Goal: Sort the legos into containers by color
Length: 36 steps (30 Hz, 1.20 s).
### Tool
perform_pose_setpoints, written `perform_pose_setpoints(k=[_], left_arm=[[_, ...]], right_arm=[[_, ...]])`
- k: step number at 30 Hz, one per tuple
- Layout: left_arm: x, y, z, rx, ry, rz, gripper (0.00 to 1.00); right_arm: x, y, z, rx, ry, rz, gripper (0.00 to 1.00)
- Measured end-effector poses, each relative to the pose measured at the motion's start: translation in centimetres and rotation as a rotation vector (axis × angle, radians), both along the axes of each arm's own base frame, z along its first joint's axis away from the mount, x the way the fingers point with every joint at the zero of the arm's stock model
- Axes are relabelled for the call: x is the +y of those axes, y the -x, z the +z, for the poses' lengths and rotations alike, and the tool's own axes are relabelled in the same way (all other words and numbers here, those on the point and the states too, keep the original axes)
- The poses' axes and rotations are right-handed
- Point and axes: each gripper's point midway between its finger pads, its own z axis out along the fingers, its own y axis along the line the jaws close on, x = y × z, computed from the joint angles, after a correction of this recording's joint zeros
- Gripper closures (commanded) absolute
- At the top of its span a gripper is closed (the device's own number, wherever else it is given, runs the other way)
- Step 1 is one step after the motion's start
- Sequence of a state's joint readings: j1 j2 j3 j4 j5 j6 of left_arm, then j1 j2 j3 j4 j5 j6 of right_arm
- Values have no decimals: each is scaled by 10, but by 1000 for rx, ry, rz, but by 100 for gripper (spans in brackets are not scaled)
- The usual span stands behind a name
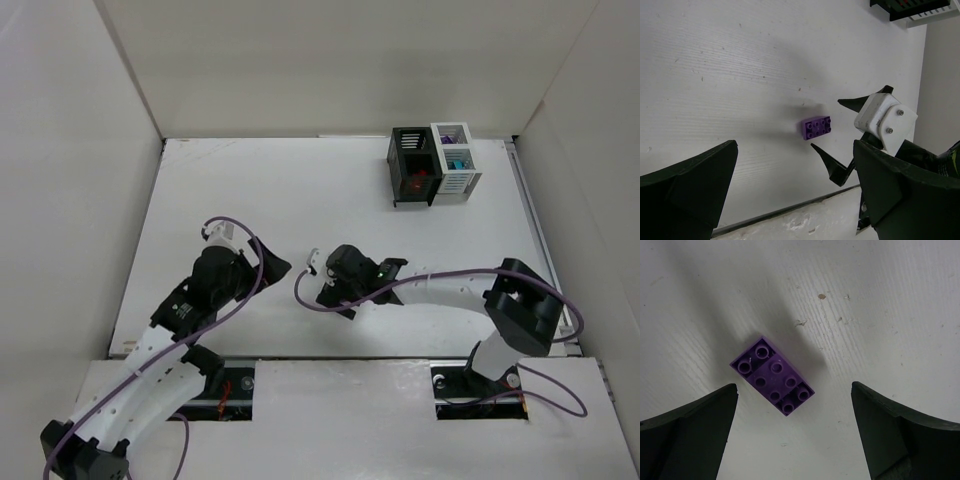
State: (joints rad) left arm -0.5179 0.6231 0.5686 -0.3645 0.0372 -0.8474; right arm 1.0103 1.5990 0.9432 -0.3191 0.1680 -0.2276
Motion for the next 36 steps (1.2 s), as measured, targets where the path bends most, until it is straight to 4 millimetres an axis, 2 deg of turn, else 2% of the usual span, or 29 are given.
perform_pose_setpoints(k=[5, 8, 12, 13, 16, 22, 23, 31, 34, 36], left_arm=[[0, -3, -7, 23, -20, 8, 0], [0, -6, -13, 41, -36, 13, 0], [1, -8, -20, 59, -55, 19, 0], [1, -9, -21, 61, -60, 20, 0], [2, -9, -21, 59, -66, 21, 0], [3, -10, -21, 56, -72, 28, 0], [3, -10, -22, 56, -72, 29, 0], [4, -12, -20, 53, -76, 33, 0], [4, -14, -20, 54, -85, 33, 0], [3, -17, -20, 54, -91, 37, 0]], right_arm=[[2, -1, -15, 15, 35, 22, 4], [10, -6, -15, 6, 29, 31, 10], [19, -10, -16, -1, 18, 41, 26], [19, -10, -17, 1, 16, 44, 36], [22, -9, -20, 7, 18, 48, 54], [23, -8, -21, 17, 12, 39, 67], [23, -8, -21, 19, 11, 35, 74], [22, -7, -19, 25, -5, 0, 82], [20, -12, -7, 14, -31, -21, 83], [16, -21, 9, -4, -74, -52, 83]])
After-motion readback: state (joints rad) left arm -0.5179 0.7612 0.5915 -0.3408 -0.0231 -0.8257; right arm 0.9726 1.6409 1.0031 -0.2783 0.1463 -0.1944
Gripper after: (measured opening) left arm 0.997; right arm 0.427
